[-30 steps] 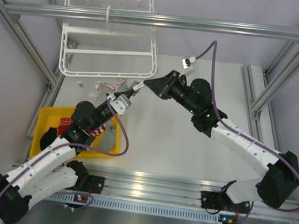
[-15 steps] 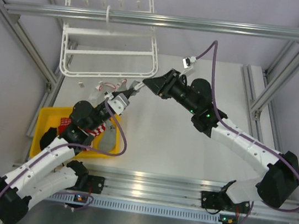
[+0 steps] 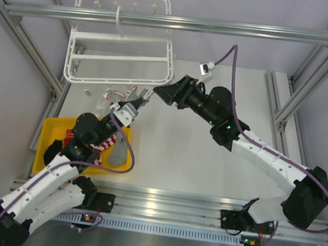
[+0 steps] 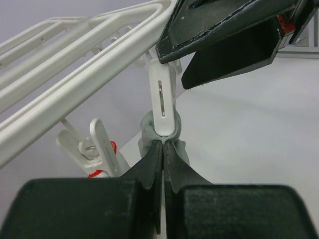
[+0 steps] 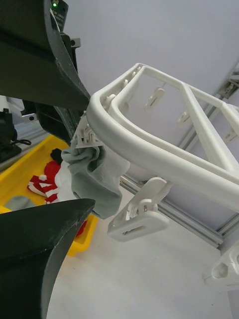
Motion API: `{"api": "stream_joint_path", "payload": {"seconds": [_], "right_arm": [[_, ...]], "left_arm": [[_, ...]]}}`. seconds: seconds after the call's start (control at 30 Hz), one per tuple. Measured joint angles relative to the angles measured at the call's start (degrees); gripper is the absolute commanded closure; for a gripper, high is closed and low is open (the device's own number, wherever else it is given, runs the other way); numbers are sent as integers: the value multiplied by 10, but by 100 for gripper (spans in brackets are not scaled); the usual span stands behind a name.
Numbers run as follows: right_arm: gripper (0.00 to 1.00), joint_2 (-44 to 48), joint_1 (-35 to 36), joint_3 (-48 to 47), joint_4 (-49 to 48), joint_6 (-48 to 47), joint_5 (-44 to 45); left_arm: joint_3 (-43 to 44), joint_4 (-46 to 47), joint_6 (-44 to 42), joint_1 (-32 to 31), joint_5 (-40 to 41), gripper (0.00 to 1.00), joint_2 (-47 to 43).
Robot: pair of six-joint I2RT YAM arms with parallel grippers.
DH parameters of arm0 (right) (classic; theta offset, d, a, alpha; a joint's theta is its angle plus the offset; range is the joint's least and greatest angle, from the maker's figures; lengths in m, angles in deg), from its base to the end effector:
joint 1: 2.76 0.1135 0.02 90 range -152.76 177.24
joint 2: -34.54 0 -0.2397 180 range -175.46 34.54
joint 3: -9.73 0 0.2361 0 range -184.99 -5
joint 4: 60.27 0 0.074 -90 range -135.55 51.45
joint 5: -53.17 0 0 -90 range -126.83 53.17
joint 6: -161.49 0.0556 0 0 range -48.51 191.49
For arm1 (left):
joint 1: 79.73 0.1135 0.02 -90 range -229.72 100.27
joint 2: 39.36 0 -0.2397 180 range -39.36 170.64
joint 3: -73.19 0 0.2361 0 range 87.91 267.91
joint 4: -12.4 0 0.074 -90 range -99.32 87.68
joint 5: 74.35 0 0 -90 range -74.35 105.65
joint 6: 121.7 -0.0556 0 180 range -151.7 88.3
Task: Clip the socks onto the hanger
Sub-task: Clamp the sock onto the hanger, then open the clamp at the hanger.
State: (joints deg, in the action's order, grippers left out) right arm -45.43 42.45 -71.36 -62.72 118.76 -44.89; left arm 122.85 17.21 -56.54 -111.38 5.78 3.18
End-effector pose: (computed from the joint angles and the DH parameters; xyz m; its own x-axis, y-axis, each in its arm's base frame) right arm 0.2362 0.2490 0.3622 -0.5588 0.4694 -0.6836 -0.5759 0.3735 0.7272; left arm 0.1684 -0.1150 0.3314 0.4368 0.2169 -0.8730 0.5248 0.7268 0.4432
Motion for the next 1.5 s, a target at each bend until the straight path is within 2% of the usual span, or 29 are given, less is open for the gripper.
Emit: {"api": "stream_joint_path", "payload": {"seconds": [0.13,0.47,0.7,0.97,1.17,1.27,1.4,1.5], "right_arm": [[22,20,-1,24,-3,-16,-12],[21,102,-28,105,-33,-88,-59],[30,92,-45,102,-75,-152,-82],[34,11,-45,56,-122,-212,-133],[50,-27,-45,20,-140,-237,-172],[56,-34,-42,9,-149,-246,-185],[57,-37,-38,7,-151,-254,-197],[63,-40,-36,7,-151,-263,-203]], "left_arm": [[0,-27,14,0,22,100,-24],[10,-103,72,0,97,100,-73],[25,-169,112,0,118,100,-97],[54,-235,162,0,138,100,-102],[65,-278,179,0,138,100,-111],[76,-292,185,0,138,100,-110],[91,-306,192,0,137,100,-110],[100,-315,195,0,135,100,-110]]}}
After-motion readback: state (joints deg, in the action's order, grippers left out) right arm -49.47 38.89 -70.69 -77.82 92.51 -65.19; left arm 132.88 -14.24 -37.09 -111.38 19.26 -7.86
